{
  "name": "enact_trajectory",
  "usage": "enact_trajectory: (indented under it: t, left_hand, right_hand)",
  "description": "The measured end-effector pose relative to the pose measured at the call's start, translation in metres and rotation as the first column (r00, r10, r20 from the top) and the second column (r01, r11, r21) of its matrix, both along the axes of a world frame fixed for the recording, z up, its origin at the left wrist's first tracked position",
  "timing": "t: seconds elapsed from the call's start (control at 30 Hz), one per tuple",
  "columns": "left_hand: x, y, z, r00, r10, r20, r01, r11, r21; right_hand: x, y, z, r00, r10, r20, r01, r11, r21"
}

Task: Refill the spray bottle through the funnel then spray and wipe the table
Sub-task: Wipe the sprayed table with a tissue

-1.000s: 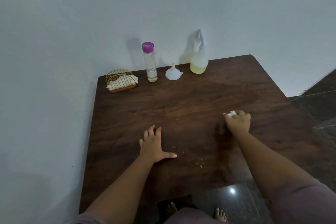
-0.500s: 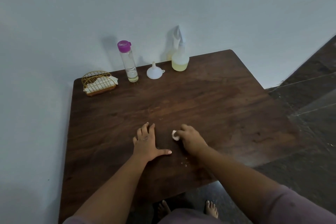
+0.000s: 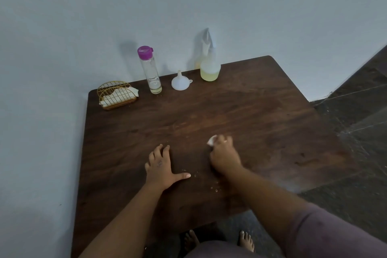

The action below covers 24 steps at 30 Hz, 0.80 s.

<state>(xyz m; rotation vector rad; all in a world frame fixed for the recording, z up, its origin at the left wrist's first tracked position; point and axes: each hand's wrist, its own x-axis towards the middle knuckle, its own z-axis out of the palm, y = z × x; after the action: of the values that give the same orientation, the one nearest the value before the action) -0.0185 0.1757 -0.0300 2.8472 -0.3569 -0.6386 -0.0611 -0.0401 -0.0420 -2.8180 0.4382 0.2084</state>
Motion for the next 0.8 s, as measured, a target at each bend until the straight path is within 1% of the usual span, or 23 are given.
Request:
enact_trajectory:
  t: [0.07,0.1,0.13,0.17,0.2,0.23,0.27,0.3,0.33,0.37,0.4,0.43,0.5,0.53,0.6,0.63,0.67,0.7,0.77,0.8]
  left_hand:
    - [0.002,0.008,0.000,1.000,0.000,0.002,-0.001,1.000,0.016]
    - [0.003,0.011,0.001,1.000,0.002,0.003,-0.002,1.000,0.018]
    - [0.004,0.014,0.001,1.000,0.006,0.004,-0.006,1.000,0.018]
    - [0.004,0.017,0.001,1.000,0.014,0.003,-0.014,1.000,0.014]
    - [0.004,0.020,0.001,1.000,0.023,0.000,-0.023,1.000,0.011]
    - [0.004,0.022,0.002,1.000,0.025,-0.005,-0.025,1.000,0.008]
    - [0.004,0.023,0.002,1.000,0.019,-0.011,-0.019,1.000,0.009]
    - [0.003,0.024,0.003,1.000,0.009,-0.018,-0.009,1.000,0.011]
    - [0.002,0.025,0.003,1.000,-0.002,-0.031,0.003,1.000,0.015]
    - [0.000,0.026,0.003,0.999,-0.014,-0.045,0.015,1.000,0.020]
    - [-0.003,0.027,0.003,0.998,-0.027,-0.056,0.029,0.999,0.026]
    - [-0.005,0.027,0.003,0.997,-0.042,-0.060,0.044,0.999,0.030]
    - [-0.010,0.028,0.002,0.996,-0.068,-0.063,0.070,0.997,0.026]
    - [-0.012,0.028,0.001,0.995,-0.076,-0.060,0.077,0.997,0.020]
    - [-0.017,0.029,0.000,0.995,-0.087,-0.053,0.088,0.996,0.012]
    - [-0.019,0.029,0.001,0.994,-0.094,-0.055,0.095,0.995,0.013]
    - [-0.021,0.030,0.001,0.993,-0.101,-0.054,0.102,0.995,0.018]
    - [-0.023,0.031,0.001,0.993,-0.106,-0.050,0.108,0.994,0.023]
    - [-0.026,0.035,0.003,0.993,-0.112,-0.043,0.114,0.993,0.030]
    - [-0.027,0.037,0.004,0.993,-0.109,-0.039,0.110,0.993,0.032]
  right_hand:
    - [-0.008,0.051,0.001,0.969,0.248,-0.024,-0.248,0.969,-0.016]
    - [-0.012,0.067,0.002,0.927,0.372,-0.040,-0.374,0.927,-0.035]
    - [-0.013,0.074,0.004,0.883,0.466,-0.050,-0.468,0.883,-0.040]
    - [-0.010,0.072,0.006,0.856,0.513,-0.057,-0.515,0.857,-0.019]
    - [-0.006,0.063,0.010,0.864,0.500,-0.056,-0.499,0.866,0.035]
    - [0.000,0.050,0.012,0.900,0.434,-0.041,-0.428,0.898,0.100]
    - [0.004,0.032,0.015,0.948,0.320,-0.011,-0.315,0.938,0.144]
    - [0.008,0.011,0.019,0.986,0.169,0.013,-0.169,0.972,0.161]
    - [0.010,-0.011,0.023,1.000,0.014,0.020,-0.017,0.989,0.149]
    - [0.008,-0.028,0.025,0.994,-0.108,-0.008,0.108,0.988,0.113]
    - [0.005,-0.039,0.026,0.983,-0.175,-0.058,0.179,0.982,0.068]
    - [0.002,-0.042,0.026,0.979,-0.172,-0.108,0.175,0.985,0.010]
    - [-0.007,-0.023,0.024,0.991,-0.029,-0.128,0.020,0.998,-0.067]
    - [-0.012,-0.005,0.022,0.990,0.074,-0.117,-0.081,0.995,-0.063]
    - [-0.023,0.039,0.018,0.958,0.264,-0.110,-0.266,0.964,-0.001]
    - [-0.027,0.058,0.017,0.934,0.340,-0.108,-0.338,0.940,0.040]
    - [-0.029,0.073,0.016,0.923,0.374,-0.097,-0.365,0.926,0.096]
    - [-0.029,0.080,0.016,0.940,0.337,-0.057,-0.324,0.932,0.160]
    - [-0.023,0.069,0.019,0.997,0.081,0.015,-0.082,0.959,0.270]
    - [-0.021,0.054,0.023,0.999,-0.051,0.017,0.044,0.958,0.284]
